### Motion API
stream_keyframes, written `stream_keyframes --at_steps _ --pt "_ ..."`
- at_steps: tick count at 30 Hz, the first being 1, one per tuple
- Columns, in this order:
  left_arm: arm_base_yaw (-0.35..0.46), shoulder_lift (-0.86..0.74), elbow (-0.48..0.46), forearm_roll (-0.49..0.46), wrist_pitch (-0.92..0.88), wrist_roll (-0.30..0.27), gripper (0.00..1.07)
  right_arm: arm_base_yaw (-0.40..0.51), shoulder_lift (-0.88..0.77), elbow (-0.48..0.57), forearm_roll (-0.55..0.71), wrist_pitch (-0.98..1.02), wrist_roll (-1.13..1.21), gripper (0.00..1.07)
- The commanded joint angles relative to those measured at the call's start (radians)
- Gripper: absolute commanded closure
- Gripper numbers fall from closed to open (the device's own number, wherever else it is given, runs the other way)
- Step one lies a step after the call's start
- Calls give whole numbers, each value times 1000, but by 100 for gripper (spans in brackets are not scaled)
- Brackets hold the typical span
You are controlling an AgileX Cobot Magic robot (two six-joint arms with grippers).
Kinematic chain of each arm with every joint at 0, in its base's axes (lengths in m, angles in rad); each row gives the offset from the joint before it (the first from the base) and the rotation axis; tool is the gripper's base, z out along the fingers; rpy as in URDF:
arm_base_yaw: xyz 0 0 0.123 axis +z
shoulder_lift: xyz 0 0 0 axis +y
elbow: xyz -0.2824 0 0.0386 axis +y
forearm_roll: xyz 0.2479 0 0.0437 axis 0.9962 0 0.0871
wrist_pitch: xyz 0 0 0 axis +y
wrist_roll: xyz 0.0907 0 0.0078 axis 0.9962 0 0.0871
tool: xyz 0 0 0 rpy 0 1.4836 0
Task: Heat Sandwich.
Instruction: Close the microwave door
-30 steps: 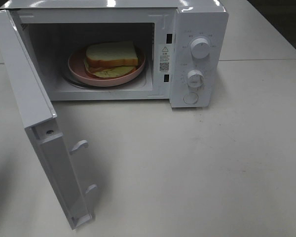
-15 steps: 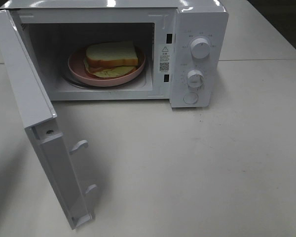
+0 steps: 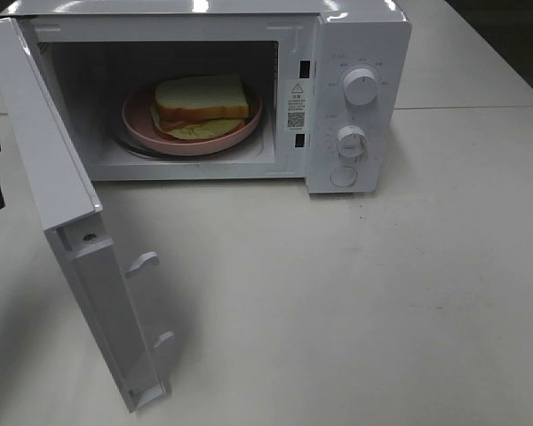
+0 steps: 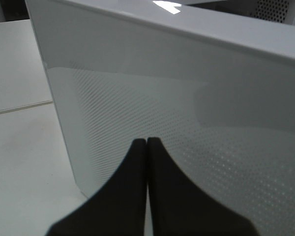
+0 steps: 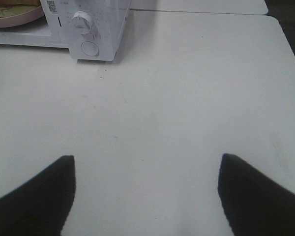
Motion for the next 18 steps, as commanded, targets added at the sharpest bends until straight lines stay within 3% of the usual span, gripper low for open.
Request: stream_keyframes --at_steps 1,5,9,16,18 --pt "-57 44 -31 6 -47 -4 106 -4 -26 1 0 -13 0 31" --pt "-107 71 -43 -39 -49 19 106 -4 -26 1 0 -13 0 31" --pt "-189 113 -53 -135 -61 80 106 -4 -26 1 0 -13 0 31" --pt "-283 156 -88 -247 -61 99 106 -4 -26 1 0 -13 0 31" --pt "-337 185 -119 -314 -61 144 106 -4 -26 1 0 -13 0 31"
